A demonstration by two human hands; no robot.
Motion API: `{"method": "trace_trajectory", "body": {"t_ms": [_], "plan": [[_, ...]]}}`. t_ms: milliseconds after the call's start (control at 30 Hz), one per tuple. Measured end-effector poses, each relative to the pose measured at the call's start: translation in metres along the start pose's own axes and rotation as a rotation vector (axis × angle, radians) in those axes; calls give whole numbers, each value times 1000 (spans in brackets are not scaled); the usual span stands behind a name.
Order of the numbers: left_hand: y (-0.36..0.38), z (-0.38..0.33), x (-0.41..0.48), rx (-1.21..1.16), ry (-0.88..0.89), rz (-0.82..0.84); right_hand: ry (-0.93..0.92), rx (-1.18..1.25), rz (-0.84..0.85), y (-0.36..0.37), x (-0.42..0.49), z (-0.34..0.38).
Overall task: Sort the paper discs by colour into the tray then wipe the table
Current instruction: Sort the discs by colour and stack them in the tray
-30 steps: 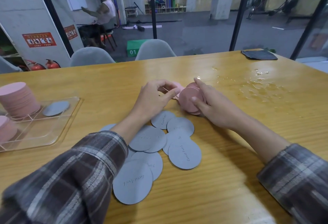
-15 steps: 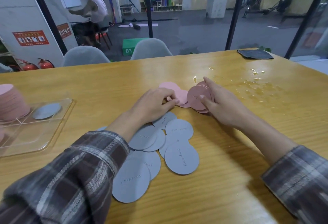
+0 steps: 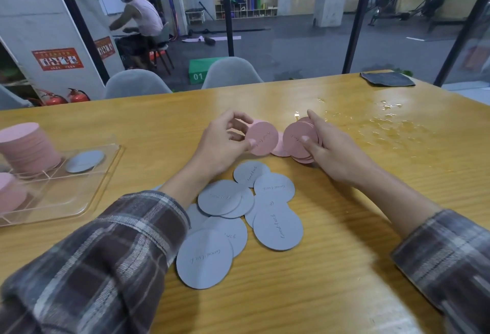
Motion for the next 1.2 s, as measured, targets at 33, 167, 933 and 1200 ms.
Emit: {"method": "trace_trajectory", "body": {"t_ms": [33,167,933,1200], "plan": [[-1,-2,-1,-57,-1,9,-8,1,3,1,1,0],[5,-9,-7,-141,32,68,-67,16,51,8,0,5],[36,-10,-21,201,134,257,-151,-22,140,24,-11,25],[49,-14,-41,642,271,307,-170,-204,150,24,-14,19]]}}
Point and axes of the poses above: each hand's wrist, its own x-axis towards the middle knuckle, its own y-axis out of the palm, z = x × y, the point moved 6 cm from there along x, towards the middle knuckle, and after that the axes turned 10 degrees about -z, right-handed, at the moved point
